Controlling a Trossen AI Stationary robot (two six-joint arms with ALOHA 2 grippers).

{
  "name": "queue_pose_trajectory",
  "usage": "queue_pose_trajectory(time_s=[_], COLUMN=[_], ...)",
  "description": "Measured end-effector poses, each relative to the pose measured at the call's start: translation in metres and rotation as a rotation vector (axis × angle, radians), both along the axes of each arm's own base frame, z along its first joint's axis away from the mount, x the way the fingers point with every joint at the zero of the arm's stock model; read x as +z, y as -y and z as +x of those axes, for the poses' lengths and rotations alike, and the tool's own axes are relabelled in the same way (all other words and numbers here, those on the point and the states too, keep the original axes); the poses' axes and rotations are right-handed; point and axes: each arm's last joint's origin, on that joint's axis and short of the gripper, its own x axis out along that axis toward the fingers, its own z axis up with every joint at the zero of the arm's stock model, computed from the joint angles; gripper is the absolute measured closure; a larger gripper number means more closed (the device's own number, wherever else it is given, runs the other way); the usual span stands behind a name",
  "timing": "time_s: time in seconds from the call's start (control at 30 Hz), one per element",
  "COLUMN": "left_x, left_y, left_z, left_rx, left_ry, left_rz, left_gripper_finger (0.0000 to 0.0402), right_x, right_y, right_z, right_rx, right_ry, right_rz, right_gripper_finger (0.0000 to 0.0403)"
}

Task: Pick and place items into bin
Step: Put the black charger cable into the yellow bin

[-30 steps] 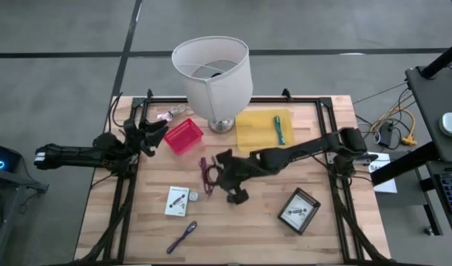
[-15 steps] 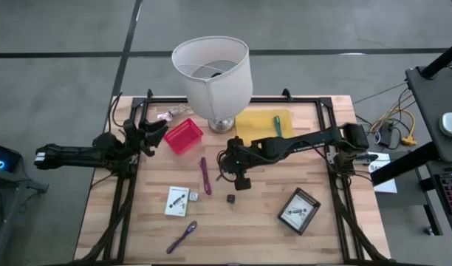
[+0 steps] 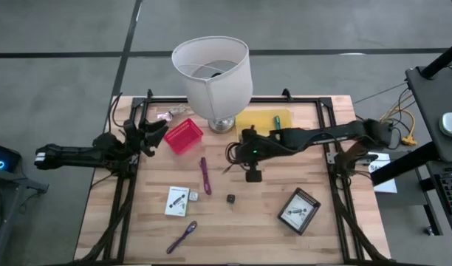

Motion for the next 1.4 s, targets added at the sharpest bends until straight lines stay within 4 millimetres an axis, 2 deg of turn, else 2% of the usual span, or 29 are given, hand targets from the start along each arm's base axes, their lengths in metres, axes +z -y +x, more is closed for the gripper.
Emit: queue_pose_trajectory(time_s=[0.13, 0.33, 0.63, 0.9, 1.4], left_x=[-0.002, -0.003, -0.005, -0.004, -0.003], left_y=[0.0, 0.0, 0.0, 0.0, 0.0], left_z=[0.0, -0.001, -0.003, -0.005, -0.006], left_rx=[0.0, 0.0, 0.0, 0.0, -0.001], left_ry=[-0.003, 0.002, 0.012, 0.027, 0.034], left_rz=[0.0, 0.0, 0.0, -0.001, -0.001], left_gripper_finger=[0.0191, 0.0191, 0.0191, 0.0191, 0.0191], right_x=[0.0, -0.014, -0.035, -0.052, -0.047], right_y=[0.004, 0.012, 0.021, 0.04, 0.093], right_z=[-0.021, -0.048, -0.075, -0.083, -0.089], right_rx=[-0.057, -0.181, -0.39, -0.567, -0.879], right_ry=[0.097, 0.209, 0.216, 0.193, 0.331], right_rz=[0.046, 0.098, 0.05, 0.121, 0.218], right_gripper_finger=[0.0394, 0.0394, 0.0394, 0.0394, 0.0394])
